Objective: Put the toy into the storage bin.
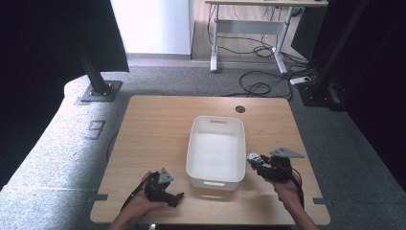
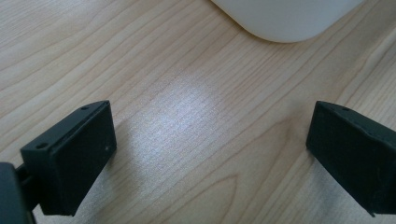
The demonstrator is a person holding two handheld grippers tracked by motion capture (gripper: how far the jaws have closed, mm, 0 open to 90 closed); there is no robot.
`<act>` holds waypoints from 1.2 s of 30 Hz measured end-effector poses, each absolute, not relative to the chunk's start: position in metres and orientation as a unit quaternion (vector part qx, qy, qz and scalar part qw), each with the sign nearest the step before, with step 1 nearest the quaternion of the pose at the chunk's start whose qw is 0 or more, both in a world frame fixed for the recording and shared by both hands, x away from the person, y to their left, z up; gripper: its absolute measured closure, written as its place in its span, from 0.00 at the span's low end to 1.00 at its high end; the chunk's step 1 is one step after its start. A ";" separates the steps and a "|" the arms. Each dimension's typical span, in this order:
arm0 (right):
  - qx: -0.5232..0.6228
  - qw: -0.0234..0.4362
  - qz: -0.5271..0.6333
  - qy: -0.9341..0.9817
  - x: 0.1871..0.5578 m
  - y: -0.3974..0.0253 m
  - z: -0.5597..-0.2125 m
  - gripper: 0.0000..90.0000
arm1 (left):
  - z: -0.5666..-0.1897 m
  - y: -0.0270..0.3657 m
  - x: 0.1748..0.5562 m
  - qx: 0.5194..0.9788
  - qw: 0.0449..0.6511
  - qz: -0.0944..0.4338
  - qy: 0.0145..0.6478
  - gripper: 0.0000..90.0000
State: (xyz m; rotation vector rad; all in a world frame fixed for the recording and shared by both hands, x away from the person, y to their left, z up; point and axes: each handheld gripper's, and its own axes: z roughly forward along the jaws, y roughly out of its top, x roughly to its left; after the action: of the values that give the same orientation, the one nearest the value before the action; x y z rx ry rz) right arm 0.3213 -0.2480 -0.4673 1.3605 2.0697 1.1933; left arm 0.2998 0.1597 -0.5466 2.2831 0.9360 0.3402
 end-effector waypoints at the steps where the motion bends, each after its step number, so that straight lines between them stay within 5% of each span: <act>1: 0.486 0.195 0.428 0.737 0.321 -0.249 -0.466 0.56 | -0.547 0.160 0.300 0.869 0.319 0.129 0.356 0.02; 36: 0.469 0.196 0.468 0.723 0.319 -0.236 -0.437 0.56 | -0.547 0.159 0.300 0.869 0.320 0.129 0.356 0.02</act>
State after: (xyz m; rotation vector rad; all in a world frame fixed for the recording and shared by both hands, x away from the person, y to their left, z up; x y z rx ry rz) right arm 0.3188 -0.2356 -0.4372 1.3133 2.0262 1.3099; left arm 0.3000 0.1592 -0.5466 2.2835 0.9359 0.3383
